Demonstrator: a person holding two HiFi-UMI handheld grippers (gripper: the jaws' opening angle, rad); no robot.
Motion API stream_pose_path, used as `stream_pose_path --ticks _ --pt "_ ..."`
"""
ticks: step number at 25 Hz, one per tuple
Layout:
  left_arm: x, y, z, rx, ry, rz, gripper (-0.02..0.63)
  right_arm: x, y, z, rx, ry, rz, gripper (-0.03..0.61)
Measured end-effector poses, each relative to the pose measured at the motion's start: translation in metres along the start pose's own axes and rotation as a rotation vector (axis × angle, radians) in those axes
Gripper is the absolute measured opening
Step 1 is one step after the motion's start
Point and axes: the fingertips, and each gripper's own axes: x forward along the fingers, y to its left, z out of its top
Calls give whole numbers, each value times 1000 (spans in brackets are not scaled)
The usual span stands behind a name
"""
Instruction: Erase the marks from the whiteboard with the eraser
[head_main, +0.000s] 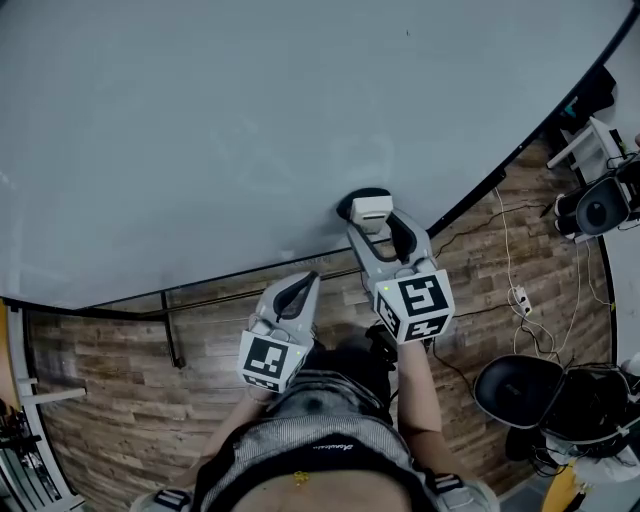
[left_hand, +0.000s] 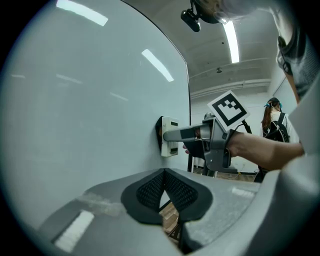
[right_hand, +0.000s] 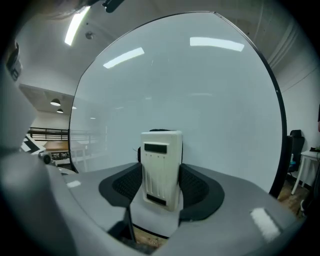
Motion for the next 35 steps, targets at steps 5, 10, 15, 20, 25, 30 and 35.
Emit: stream_pose_path --ticks 5,10,15,20,25,30,35 --pt "-3 -2 -1 -1 -3 -1 3 -24 14 64 -62 -157 19 236" --pt "-6 -3 1 -1 -16 6 3 -37 28 134 -191 -294 -11 236" --pt "-3 1 0 -8 -19 23 3 -27 25 145 -216 -306 -38 236" --pt "-6 11 -1 -17 -20 46 3 -26 25 142 -194 -324 -32 235" --pt "-2 11 0 -17 -16 46 3 -22 20 128 -198 -308 -51 235" --pt "4 8 -1 -19 -10 43 3 -16 12 99 -176 -257 -51 235" --pt "10 5 -3 -22 0 36 3 -9 5 69 -152 -197 -50 235"
